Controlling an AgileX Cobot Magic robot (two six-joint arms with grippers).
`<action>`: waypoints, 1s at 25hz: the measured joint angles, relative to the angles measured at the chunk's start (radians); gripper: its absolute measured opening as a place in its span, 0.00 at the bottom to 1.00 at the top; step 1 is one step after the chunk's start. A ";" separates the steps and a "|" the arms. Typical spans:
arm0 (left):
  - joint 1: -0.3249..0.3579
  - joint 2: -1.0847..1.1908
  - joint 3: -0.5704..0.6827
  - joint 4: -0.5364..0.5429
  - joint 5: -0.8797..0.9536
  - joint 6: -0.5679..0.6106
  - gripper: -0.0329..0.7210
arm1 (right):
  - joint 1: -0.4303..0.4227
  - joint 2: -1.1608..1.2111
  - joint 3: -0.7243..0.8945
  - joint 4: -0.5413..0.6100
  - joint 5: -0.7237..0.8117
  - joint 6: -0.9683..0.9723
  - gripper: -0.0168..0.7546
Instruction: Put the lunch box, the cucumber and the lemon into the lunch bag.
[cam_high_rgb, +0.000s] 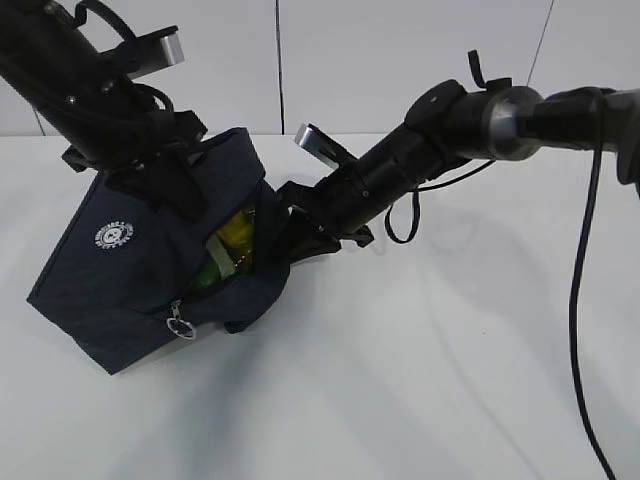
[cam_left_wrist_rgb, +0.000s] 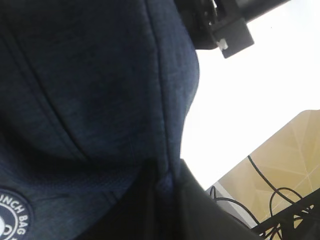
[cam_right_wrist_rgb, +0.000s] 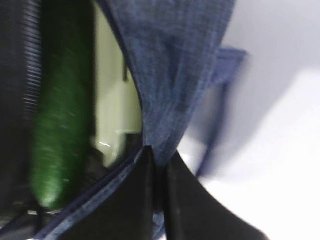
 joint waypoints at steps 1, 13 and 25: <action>0.000 0.000 0.000 0.000 0.000 0.000 0.07 | -0.002 0.000 0.000 0.012 0.005 -0.005 0.05; 0.000 0.000 -0.002 -0.170 -0.043 0.050 0.07 | -0.140 -0.129 0.002 0.034 0.109 -0.013 0.05; -0.122 0.027 -0.002 -0.292 -0.191 0.056 0.07 | -0.169 -0.269 -0.051 -0.189 0.132 0.089 0.05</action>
